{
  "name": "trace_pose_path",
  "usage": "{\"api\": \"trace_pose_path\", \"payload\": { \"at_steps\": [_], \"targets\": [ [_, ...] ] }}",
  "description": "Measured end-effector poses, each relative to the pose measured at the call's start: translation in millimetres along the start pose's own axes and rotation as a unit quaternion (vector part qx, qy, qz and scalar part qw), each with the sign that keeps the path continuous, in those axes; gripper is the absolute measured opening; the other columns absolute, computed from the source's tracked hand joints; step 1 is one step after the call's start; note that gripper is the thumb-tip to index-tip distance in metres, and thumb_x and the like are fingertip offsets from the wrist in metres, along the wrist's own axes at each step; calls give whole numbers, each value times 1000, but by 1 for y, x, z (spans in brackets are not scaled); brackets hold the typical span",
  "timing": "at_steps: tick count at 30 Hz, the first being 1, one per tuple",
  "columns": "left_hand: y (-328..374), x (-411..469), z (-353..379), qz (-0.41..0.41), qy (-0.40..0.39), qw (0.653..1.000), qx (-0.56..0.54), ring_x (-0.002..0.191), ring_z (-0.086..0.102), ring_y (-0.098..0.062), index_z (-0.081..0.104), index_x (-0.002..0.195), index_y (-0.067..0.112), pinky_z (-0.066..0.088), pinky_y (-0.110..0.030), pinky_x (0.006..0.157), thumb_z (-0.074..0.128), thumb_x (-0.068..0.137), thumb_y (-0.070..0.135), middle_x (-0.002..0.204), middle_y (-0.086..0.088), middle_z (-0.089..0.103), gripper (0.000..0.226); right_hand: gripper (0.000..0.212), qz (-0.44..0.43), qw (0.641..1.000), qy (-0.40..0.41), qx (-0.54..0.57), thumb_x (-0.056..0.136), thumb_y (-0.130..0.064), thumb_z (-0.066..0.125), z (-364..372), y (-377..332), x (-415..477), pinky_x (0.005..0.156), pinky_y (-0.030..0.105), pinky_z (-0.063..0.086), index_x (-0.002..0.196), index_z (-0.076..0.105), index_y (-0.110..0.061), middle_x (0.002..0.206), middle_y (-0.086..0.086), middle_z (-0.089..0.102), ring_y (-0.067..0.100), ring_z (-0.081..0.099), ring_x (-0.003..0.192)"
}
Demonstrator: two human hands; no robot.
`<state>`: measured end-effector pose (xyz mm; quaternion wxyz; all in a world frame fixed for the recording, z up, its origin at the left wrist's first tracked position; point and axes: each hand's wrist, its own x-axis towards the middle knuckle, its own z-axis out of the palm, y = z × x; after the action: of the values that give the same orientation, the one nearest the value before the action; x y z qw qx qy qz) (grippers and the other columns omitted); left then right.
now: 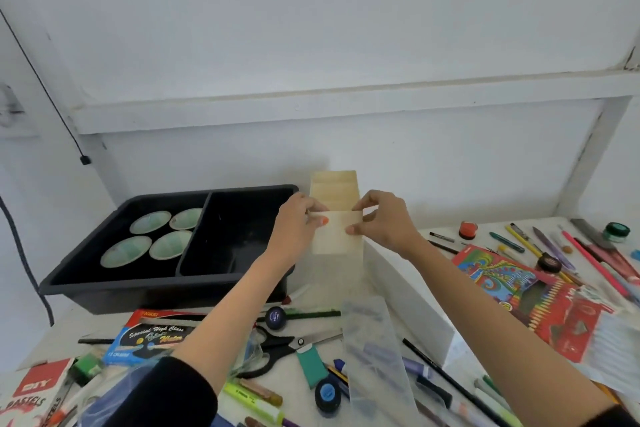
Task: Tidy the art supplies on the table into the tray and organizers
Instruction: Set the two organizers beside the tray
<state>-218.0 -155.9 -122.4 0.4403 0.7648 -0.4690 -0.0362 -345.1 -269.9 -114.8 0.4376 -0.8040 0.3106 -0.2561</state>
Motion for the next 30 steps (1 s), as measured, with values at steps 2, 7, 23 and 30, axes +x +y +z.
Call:
{"api": "trace_pose_path", "payload": {
  "at_steps": [2,7,23,30],
  "targets": [
    [-7,-4,6,17,-12,998,51,89,53,-11,67,96,11,37,-21,79,64,86,12,95,3,60,9,34,-19,999,0,-35,62,-2,83,9,12,2,59,11,43,82,58,-12,106,5,57,19,60,85],
    [-32,-4,26,50,-60,958,276,94,56,-16,69,95,13,29,-29,105,59,91,19,96,0,66,12,34,-48,989,-36,-133,65,-6,81,37,42,5,79,30,48,78,51,-14,101,6,49,25,56,93],
    [-51,-8,40,68,-169,856,483,110,53,-13,58,101,17,-3,-40,116,49,97,21,105,2,62,11,14,-163,871,7,-464,94,-24,52,76,62,3,86,33,31,100,61,-16,108,4,58,23,44,103],
    [-45,-19,40,68,-186,834,516,106,52,-17,59,103,19,-6,-47,114,45,100,24,95,2,61,16,21,-157,880,-37,-447,94,-27,51,66,56,-11,90,34,32,108,62,-15,114,3,58,23,42,110]
  ]
}}
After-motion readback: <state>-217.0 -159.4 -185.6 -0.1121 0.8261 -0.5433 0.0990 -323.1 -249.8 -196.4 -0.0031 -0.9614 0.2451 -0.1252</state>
